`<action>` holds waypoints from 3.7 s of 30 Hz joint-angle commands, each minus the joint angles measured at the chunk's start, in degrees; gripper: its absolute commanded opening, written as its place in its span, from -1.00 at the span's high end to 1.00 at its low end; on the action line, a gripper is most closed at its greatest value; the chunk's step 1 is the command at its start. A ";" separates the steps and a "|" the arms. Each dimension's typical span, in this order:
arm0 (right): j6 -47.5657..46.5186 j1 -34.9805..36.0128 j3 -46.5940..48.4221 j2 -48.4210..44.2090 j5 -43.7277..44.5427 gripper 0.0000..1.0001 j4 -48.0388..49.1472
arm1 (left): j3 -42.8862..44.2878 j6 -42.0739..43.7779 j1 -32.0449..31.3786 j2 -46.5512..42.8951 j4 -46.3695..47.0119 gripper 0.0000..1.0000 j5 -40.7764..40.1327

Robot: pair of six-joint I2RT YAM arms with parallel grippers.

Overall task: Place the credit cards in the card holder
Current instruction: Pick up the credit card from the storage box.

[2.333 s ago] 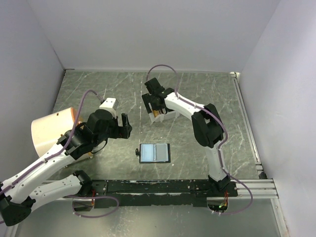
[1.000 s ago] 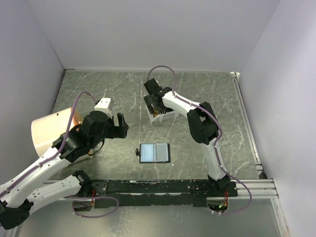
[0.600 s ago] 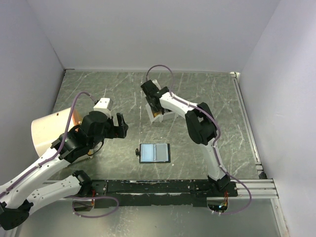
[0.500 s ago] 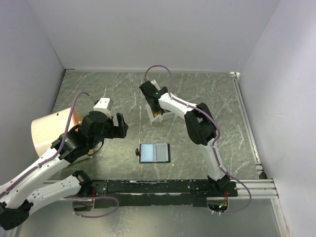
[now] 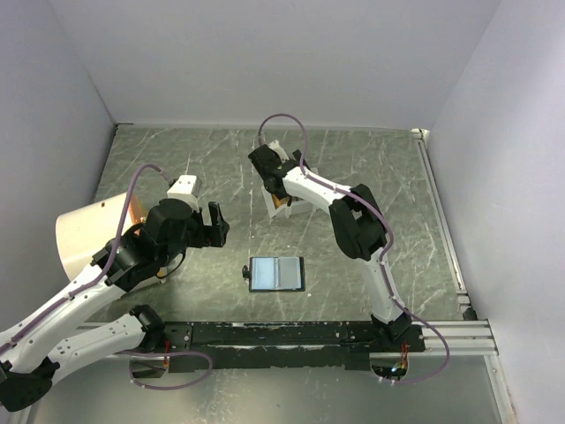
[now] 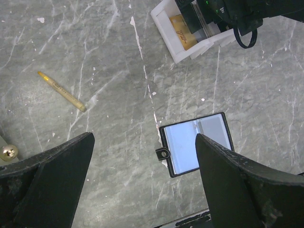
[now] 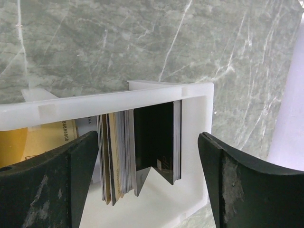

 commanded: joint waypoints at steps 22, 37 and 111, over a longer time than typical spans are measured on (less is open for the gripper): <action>1.86 -4.20 -5.17 -2.88 1.29 -1.00 2.92 | 0.42 0.48 0.15 0.26 0.00 -0.99 -0.62; 3.32 -5.28 -7.13 -3.59 4.46 -0.95 4.12 | 0.33 0.64 0.17 0.57 0.26 -0.99 -0.35; -3.68 -5.76 -15.16 -12.50 -8.62 -0.36 11.36 | 0.14 0.85 0.15 0.63 0.61 -0.98 0.70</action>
